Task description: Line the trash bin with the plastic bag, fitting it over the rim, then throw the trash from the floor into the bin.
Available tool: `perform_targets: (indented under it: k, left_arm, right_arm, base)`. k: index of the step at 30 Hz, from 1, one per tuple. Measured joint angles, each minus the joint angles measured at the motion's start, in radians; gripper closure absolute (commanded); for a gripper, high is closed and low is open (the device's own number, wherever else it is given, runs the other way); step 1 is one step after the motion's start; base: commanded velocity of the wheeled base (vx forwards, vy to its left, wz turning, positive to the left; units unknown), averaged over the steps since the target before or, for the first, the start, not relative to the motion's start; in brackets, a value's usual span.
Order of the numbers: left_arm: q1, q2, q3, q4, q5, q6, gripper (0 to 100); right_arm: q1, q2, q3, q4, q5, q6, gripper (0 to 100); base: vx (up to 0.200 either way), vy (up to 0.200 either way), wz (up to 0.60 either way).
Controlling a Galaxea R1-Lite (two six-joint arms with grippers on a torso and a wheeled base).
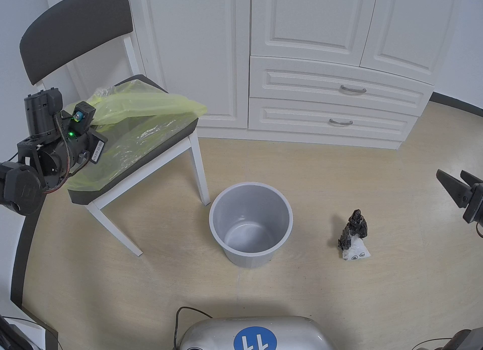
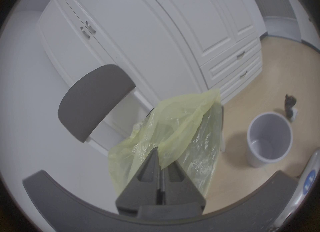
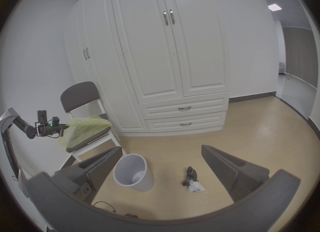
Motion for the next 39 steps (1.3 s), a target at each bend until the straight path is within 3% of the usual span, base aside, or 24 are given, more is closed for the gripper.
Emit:
perform_targets:
  k: [4, 9, 14, 20, 25, 39]
  left_arm:
    - [-0.076, -0.019, -0.01, 0.009, -0.024, -0.082, 100]
    - [-0.185, -0.032, -0.073, 0.034, -0.038, -0.259, 100]
    - [-0.292, -0.037, -0.152, 0.064, -0.05, -0.387, 100]
    - [-0.398, -0.039, -0.237, 0.072, -0.052, -0.465, 100]
    - [-0.451, -0.039, -0.287, 0.072, -0.052, -0.539, 100]
    - [-0.514, -0.019, -0.309, -0.01, -0.03, -0.826, 100]
  right_arm:
    - [0.111, 0.015, 0.01, -0.034, -0.066, 0.001, 0]
    - [0.215, 0.055, 0.04, -0.11, -0.134, 0.002, 0]
    - [0.296, 0.113, 0.076, -0.151, -0.156, 0.012, 0]
    - [0.386, 0.181, 0.114, -0.2, -0.168, 0.067, 0]
    - [0.465, 0.223, 0.143, -0.206, -0.177, 0.087, 0]
    - [0.7, 0.433, 0.145, -0.246, -0.257, 0.333, 0]
  base:
    - [0.0, 0.0, 0.0]
    - [0.0, 0.0, 0.0]
    - [0.0, 0.0, 0.0]
    - [0.0, 0.0, 0.0]
    - [0.0, 0.0, 0.0]
    - [0.0, 0.0, 0.0]
